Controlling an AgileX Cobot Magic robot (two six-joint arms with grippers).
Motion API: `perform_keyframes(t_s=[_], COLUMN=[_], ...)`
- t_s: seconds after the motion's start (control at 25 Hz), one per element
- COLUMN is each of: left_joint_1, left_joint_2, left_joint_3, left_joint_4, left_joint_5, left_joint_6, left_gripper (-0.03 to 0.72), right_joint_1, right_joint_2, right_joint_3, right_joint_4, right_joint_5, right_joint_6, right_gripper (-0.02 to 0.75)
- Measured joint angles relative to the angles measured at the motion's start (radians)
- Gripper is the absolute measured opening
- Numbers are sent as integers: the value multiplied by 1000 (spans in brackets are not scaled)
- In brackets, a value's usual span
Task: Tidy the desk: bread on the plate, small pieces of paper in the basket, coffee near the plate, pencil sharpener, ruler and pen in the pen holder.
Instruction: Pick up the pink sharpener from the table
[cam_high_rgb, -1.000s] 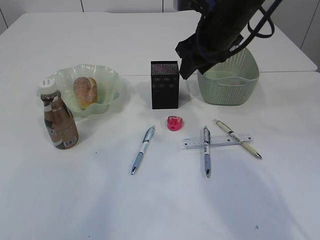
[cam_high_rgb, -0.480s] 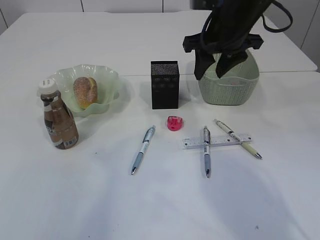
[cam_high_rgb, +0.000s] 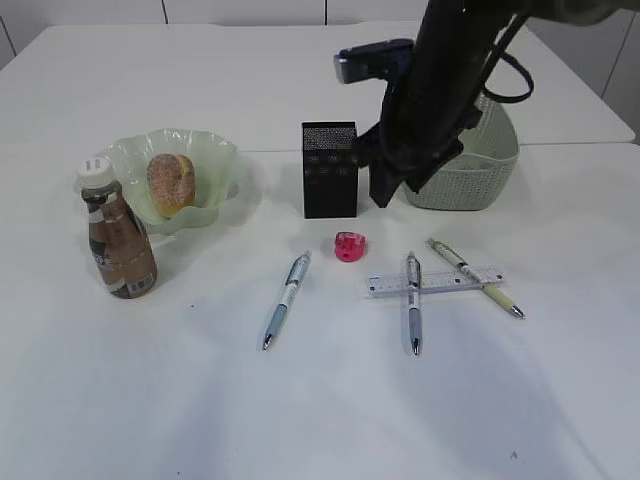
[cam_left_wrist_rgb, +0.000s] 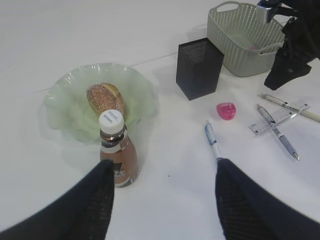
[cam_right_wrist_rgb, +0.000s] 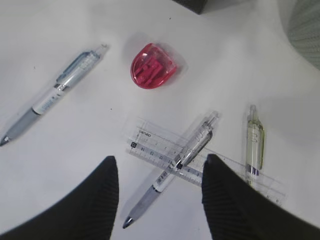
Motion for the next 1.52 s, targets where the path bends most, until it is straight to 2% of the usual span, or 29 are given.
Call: perform_keyframes(t_s=[0.16, 0.24, 0.4, 0.72, 0.88, 1.12, 1.52], left_joint_1=[0, 0, 0, 0, 0, 0, 0], left_joint_2=[0, 0, 0, 0, 0, 0, 0], left_joint_3=[0, 0, 0, 0, 0, 0, 0], left_joint_4=[0, 0, 0, 2, 2, 18, 14], left_joint_5=[11, 11, 17, 57, 100, 112, 119], left_joint_6=[0, 0, 0, 0, 0, 0, -11], left_gripper=[448, 448, 448, 448, 448, 448, 448], right_joint_1=[0, 0, 0, 0, 0, 0, 0], right_joint_2=[31, 39, 55, 55, 57, 71, 71], right_joint_3=[0, 0, 0, 0, 0, 0, 0], right_joint_4=[0, 0, 2, 117, 119, 97, 85], right_joint_5=[0, -32, -100, -173, -173, -154, -159], right_joint_6=[-128, -243, -346, -652, -674, -679, -681], right_gripper=[426, 426, 426, 426, 430, 492, 500])
